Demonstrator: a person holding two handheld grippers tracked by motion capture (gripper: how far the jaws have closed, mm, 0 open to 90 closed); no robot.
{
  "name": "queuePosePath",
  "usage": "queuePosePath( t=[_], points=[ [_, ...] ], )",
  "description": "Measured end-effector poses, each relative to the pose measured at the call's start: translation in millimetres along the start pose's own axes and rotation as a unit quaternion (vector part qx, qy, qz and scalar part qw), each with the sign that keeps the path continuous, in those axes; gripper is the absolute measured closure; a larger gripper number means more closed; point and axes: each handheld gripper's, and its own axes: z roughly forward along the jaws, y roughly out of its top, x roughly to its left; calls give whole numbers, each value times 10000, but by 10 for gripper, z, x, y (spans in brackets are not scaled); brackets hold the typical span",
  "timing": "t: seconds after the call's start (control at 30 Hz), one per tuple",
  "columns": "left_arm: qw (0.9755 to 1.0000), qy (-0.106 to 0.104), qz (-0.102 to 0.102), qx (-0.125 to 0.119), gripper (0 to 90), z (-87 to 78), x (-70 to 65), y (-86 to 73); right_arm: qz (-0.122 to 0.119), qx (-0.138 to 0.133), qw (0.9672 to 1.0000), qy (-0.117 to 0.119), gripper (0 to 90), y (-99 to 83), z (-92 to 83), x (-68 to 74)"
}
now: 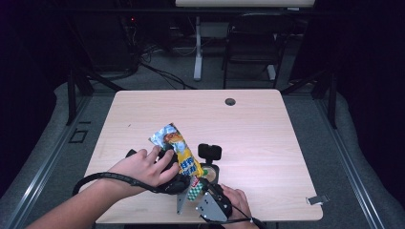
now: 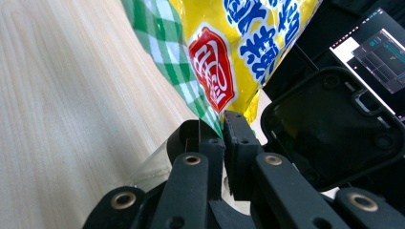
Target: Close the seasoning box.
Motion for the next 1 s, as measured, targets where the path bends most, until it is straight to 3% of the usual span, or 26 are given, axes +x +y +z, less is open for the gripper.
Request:
queuePosePath(
  t=[0.33, 0.53, 0.57, 0.93, 1.0],
  points=[
    [10000, 9, 39, 59, 792, -34, -11, 25, -37, 94, 9999, 16, 868, -11, 21, 6],
    [9999, 99, 37, -9, 793, -65, -9, 33, 175, -13, 9998, 49, 867, -34, 54, -3],
    [9999, 112, 45, -10, 793, -67, -7, 34, 142, 72, 9999, 60, 868, -32, 48, -13],
    [10000, 32, 58, -21, 795, -67, 23, 58, 181, 96, 9998, 66, 866, -39, 44, -30],
    [10000, 13, 27, -45, 795, -65, 25, 59, 285, 12, 9996, 79, 865, -46, 53, -22]
  ],
)
